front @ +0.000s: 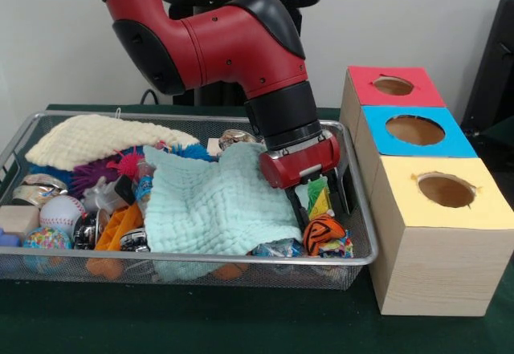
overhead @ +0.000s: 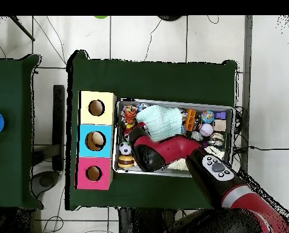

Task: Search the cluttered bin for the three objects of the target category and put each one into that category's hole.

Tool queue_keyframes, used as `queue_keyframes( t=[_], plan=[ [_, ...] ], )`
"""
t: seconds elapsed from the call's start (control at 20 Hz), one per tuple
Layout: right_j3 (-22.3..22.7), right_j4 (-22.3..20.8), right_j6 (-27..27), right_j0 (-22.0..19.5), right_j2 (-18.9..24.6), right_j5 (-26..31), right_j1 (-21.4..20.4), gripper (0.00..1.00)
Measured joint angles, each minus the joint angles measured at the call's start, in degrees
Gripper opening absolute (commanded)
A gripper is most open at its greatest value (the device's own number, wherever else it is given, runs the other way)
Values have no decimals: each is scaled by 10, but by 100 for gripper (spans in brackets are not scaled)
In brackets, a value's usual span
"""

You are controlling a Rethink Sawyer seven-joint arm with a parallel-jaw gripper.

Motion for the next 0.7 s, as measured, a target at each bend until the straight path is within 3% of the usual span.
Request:
queue_keyframes(
  t=[0.6, 0.65, 0.7],
  plan=[
    [0, 0, 0, 12, -18, -29, 1, 100],
    [0, 0, 0, 12, -20, -36, 3, 0],
    [0, 0, 0, 12, -20, -37, 3, 0]
  ],
)
